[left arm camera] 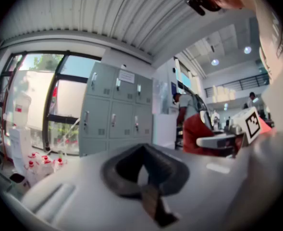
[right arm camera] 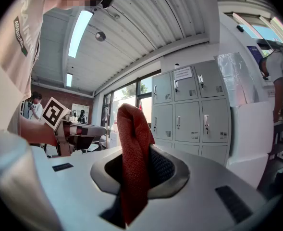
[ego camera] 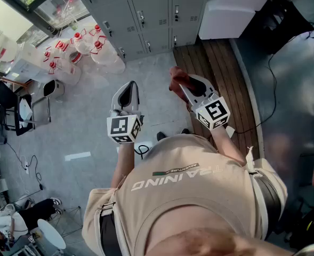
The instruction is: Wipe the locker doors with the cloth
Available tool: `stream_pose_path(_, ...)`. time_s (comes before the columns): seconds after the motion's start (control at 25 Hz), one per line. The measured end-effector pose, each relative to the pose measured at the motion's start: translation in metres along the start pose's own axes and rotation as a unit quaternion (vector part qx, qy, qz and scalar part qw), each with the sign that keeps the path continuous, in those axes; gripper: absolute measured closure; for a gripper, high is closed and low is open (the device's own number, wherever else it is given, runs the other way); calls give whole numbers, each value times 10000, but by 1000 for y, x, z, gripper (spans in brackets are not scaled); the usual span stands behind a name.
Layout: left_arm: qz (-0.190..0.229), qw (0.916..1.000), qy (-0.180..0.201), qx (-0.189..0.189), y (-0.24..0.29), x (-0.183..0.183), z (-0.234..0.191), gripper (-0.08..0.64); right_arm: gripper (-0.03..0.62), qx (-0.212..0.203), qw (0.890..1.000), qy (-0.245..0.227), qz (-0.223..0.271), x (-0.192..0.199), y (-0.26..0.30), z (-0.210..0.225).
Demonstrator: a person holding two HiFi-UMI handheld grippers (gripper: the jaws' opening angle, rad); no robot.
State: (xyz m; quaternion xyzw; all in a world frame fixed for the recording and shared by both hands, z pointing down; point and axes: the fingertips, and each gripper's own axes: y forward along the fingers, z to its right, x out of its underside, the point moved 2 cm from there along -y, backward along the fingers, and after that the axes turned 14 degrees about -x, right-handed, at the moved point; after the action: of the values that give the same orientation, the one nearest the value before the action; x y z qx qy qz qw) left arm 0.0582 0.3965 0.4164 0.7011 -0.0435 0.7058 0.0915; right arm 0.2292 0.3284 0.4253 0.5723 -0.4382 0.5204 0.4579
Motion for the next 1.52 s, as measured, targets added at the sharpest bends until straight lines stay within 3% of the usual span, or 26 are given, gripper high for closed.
stream_pose_path(0.6,150,9994,29,310,38,-13,-14,554,526,175,9998,-112,-20,-11,30,19)
stream_pose_path(1.08,-196,9993,-152,263,68,25,-60,554,526,353,9985,254,-342,22,78,20)
stream_pose_path(1.28,-237,9994,-197,179,106,26,-62,554,526,271,9987,209,-378,25,99,59)
stream_pose_path(1.52,-253,9997,40,64,170,6,-53,554,526,94,9991,275,-305,29,122,131)
